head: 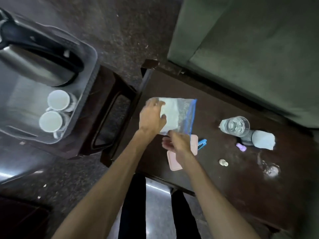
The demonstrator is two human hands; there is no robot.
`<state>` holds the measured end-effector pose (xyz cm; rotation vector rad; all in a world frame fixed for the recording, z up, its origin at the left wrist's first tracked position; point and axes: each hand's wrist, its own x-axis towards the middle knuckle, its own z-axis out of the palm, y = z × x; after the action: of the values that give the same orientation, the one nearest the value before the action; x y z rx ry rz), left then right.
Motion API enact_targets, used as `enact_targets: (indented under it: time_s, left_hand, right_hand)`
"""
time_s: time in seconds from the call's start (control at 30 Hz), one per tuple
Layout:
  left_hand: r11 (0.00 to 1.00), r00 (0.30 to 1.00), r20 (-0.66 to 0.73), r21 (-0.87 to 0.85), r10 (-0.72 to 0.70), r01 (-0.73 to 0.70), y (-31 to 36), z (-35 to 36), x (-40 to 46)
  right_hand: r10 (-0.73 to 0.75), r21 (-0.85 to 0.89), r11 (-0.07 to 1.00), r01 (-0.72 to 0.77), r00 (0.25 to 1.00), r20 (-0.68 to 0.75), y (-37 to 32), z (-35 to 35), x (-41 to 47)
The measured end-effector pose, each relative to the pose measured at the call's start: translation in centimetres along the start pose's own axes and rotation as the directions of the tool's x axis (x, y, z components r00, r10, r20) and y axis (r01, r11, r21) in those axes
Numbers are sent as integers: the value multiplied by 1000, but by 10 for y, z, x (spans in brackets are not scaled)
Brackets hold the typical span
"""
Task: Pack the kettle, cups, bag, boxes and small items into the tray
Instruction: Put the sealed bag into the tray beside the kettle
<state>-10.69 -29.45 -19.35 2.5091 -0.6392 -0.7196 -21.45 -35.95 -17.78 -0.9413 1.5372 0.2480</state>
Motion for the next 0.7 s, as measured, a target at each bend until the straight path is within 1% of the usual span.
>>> enact_targets:
  time_s: [0.07, 0.13, 0.23, 0.3, 0.37, 0.43, 0.5, 0.53, 0.57, 0.63, 0.7]
  left_hand:
    - [1000, 999, 33, 27, 9, -10, 7, 8, 30]
    - [998, 995, 101, 66, 4, -11, 10, 16, 53]
    - [992, 975, 219, 129, -31, 3, 13, 26, 75]
    - [992, 974, 219, 120, -60, 34, 10, 29, 80]
    - [994, 970, 218, 37, -106, 100, 2, 23, 80]
    - [980, 965, 220, -103, -142, 168, -10, 8, 76]
    - [943, 965, 210, -261, -153, 207, -26, -13, 69]
    - [909, 963, 221, -352, -152, 224, -33, -25, 64]
    - [856, 959, 242, -455, -144, 244, -40, -37, 57]
    - [720, 962, 253, -649, -99, 245, -55, -73, 39]
    - [590, 969, 241, -775, -56, 227, -67, -105, 18]
  right_hand:
    - [84, 87, 992, -88, 995, 46, 12, -3, 5]
    - [144, 174, 973, -153, 987, 64, 20, 0, 11]
    - [211, 370, 903, -220, 975, 64, 20, 8, 18]
    - [233, 458, 860, -225, 972, 40, 17, 14, 24]
    - [225, 442, 876, -194, 974, -19, 15, 17, 30]
    - [166, 351, 928, -123, 982, -94, 11, 18, 30]
    - [37, 264, 965, 6, 987, -157, 3, 18, 24]
    - [-40, 247, 966, 78, 987, -154, -3, 17, 19]
    - [-114, 256, 956, 142, 986, -119, -8, 15, 14]
    - [-252, 289, 929, 230, 967, 40, -21, 16, 1]
    - [-369, 264, 912, 314, 908, 197, -33, 19, -11]
